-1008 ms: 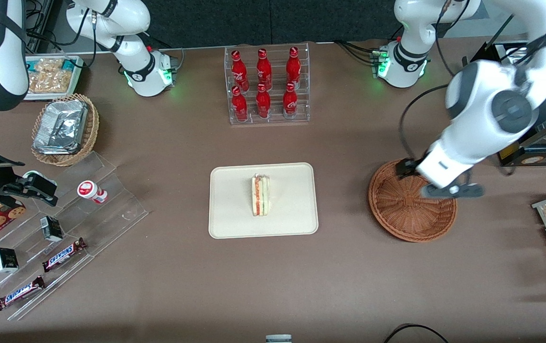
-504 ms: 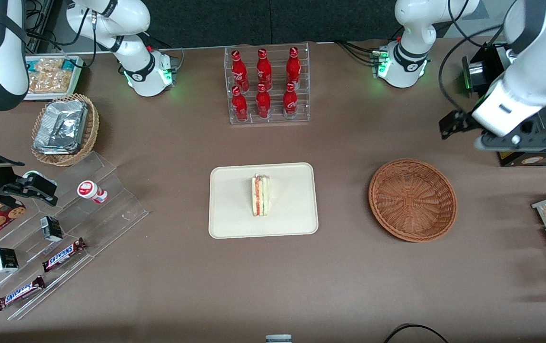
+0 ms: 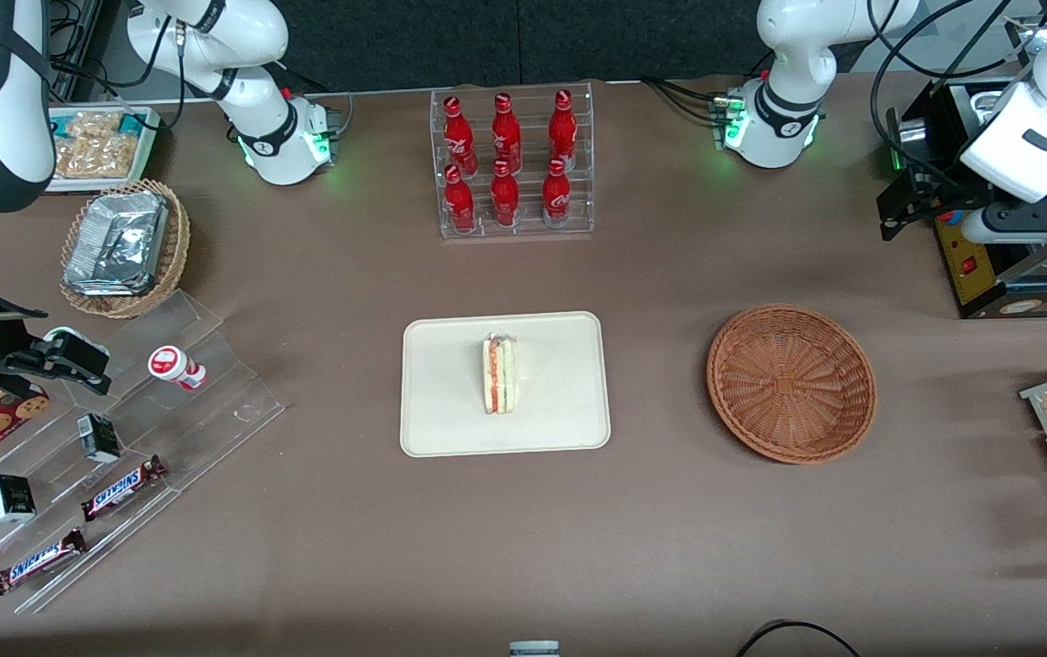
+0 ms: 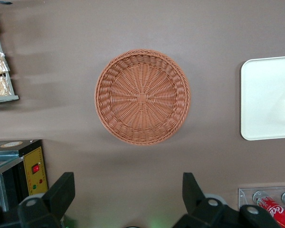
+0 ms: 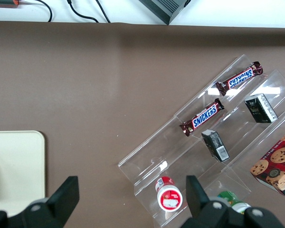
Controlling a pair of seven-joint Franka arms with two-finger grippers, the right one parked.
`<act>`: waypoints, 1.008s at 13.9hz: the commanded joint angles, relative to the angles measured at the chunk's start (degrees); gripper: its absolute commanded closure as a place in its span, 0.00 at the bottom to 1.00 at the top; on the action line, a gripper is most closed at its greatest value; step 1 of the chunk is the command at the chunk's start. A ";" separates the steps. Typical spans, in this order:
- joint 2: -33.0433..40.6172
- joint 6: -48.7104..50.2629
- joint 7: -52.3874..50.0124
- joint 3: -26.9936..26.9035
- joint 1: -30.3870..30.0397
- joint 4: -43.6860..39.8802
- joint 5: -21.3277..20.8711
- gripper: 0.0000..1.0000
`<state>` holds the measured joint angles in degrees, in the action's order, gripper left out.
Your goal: Place sandwich from basket to tray
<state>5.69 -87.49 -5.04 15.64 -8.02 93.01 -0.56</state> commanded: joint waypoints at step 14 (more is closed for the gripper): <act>-1.12 2.68 0.73 -7.82 7.67 -4.25 -0.76 0.00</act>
<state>5.52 -86.61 -4.85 8.42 -1.28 90.78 -0.56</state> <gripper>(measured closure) 0.000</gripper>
